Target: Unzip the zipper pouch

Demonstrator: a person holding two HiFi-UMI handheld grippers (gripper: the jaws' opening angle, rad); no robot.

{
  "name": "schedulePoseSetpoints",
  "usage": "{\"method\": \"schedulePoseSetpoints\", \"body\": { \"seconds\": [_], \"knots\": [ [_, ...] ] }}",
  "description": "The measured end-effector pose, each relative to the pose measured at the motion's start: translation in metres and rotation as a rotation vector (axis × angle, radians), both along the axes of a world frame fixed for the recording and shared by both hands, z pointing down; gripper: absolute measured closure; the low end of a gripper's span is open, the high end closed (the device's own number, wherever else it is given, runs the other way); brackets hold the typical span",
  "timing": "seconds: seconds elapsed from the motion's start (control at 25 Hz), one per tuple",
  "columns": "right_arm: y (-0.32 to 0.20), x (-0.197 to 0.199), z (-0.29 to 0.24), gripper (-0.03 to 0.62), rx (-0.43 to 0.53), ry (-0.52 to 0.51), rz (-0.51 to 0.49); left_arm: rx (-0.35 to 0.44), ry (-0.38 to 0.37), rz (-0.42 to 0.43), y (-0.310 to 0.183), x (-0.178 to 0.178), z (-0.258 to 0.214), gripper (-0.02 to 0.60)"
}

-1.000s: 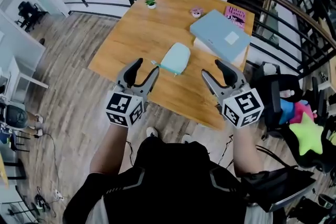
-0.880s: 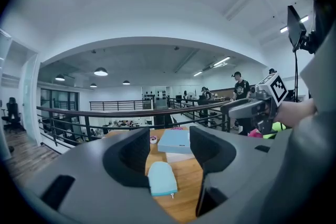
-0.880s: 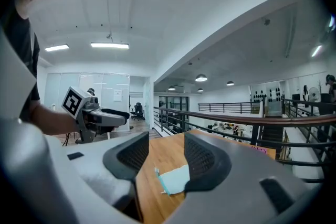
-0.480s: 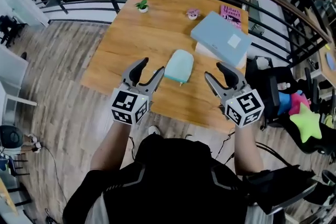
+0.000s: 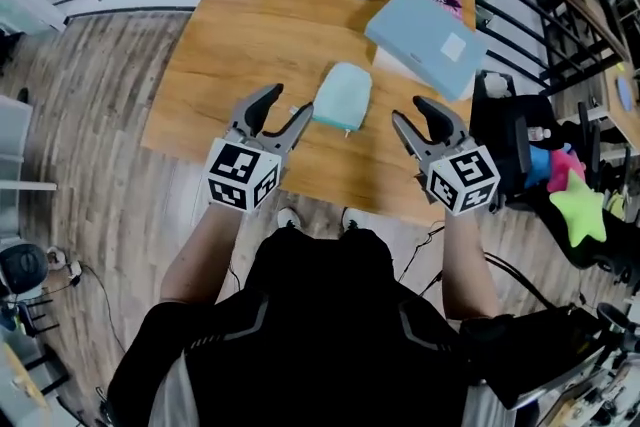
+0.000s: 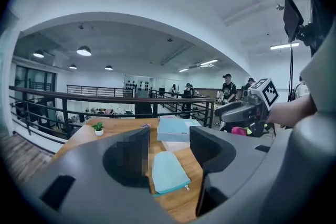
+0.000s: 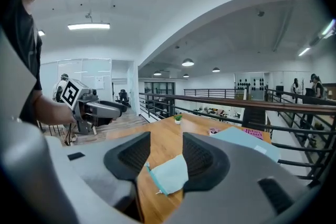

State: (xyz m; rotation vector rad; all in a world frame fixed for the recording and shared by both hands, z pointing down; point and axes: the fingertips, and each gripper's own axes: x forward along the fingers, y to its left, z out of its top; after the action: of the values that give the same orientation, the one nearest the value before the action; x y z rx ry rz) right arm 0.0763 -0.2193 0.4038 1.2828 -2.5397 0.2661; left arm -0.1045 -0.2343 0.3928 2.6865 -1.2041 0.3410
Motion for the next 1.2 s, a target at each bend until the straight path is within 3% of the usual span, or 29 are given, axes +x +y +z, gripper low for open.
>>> {"method": "schedulePoseSetpoints", "body": {
  "seconds": [0.44, 0.6, 0.76, 1.2],
  "knots": [
    [-0.035, 0.005, 0.081, 0.396, -0.098, 0.067, -0.222, -0.146, -0.013, -0.192, 0.013, 0.012, 0.070, 0.329],
    [-0.042, -0.001, 0.113, 0.396, -0.132, 0.102, -0.303, -0.183, -0.045, -0.268, 0.020, 0.010, 0.098, 0.328],
    [-0.039, -0.015, 0.153, 0.398, -0.168, 0.169, -0.402, -0.251, -0.030, -0.347, 0.036, 0.003, 0.123, 0.328],
    [-0.021, -0.044, 0.246, 0.418, -0.228, 0.364, -0.597, -0.332, -0.054, -0.435, 0.084, -0.009, 0.152, 0.329]
  ]
}}
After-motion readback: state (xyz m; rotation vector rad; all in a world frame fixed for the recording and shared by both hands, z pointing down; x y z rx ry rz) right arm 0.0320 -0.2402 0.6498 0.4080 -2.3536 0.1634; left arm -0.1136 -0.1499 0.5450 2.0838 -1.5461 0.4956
